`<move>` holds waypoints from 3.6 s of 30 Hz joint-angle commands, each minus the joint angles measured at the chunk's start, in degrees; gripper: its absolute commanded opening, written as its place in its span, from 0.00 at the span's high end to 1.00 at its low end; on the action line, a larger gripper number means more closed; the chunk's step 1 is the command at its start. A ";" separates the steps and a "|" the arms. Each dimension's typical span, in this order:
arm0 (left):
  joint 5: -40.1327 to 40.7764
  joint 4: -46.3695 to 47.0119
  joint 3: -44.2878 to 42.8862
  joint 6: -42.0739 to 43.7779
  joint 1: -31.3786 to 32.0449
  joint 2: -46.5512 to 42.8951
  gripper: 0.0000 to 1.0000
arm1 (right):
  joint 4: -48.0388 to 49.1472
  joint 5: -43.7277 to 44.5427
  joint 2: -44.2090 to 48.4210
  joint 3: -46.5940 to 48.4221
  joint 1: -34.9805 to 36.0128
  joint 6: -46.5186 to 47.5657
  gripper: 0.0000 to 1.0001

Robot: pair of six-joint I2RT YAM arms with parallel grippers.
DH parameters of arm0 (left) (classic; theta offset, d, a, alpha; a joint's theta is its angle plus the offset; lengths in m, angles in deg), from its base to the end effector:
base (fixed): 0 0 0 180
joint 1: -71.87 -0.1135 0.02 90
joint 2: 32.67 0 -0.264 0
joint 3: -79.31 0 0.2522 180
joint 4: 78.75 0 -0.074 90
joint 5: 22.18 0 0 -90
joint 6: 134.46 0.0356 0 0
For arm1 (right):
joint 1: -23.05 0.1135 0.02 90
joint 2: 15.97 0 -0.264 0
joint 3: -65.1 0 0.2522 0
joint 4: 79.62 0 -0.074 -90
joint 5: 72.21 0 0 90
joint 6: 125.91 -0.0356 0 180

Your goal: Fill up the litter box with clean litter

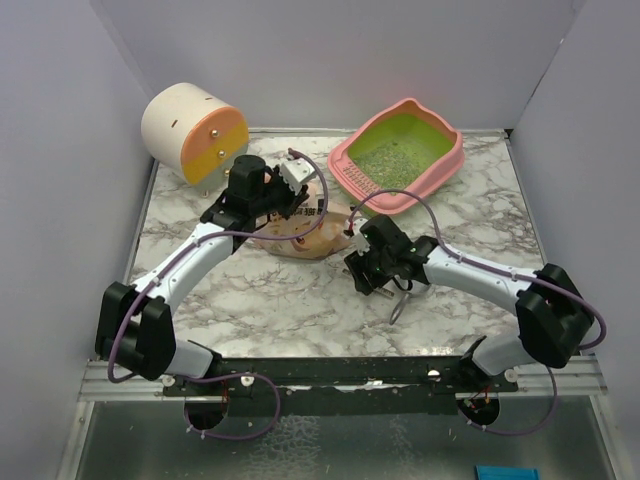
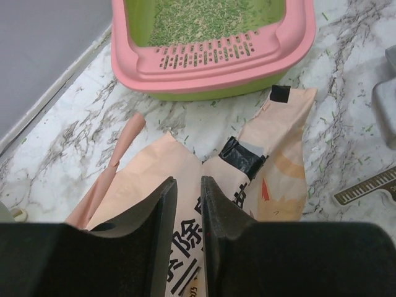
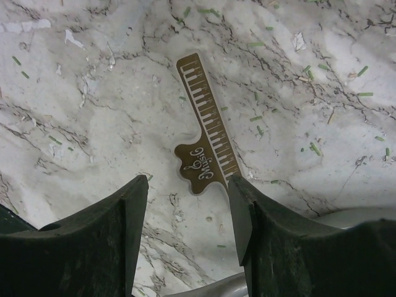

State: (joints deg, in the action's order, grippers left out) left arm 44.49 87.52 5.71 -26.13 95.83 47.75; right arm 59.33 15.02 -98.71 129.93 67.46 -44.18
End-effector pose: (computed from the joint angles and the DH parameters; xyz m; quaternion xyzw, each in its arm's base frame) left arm 0.2925 -0.1454 0.3064 0.3978 0.7092 -0.1934 0.5490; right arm 0.2010 0.1993 0.2040 -0.3049 0.9137 0.1396 0.2294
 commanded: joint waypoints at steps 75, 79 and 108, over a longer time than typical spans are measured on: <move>-51.30 5.07 5.03 -25.41 -6.49 -19.78 0.35 | 7.27 -46.47 18.24 12.87 -7.66 10.92 0.99; -50.49 2.92 4.44 -23.23 -6.77 -19.24 0.34 | 6.86 -45.76 19.49 11.88 -7.66 10.44 0.99; -56.92 13.59 6.15 -32.29 -6.74 -14.80 1.00 | 7.43 -38.58 19.16 13.82 -7.67 9.81 0.44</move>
State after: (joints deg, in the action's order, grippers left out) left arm -11.44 99.85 13.36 -58.33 89.12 32.30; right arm 67.17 -24.06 -81.64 141.95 59.43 -35.39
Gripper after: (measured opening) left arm 0.054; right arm 0.511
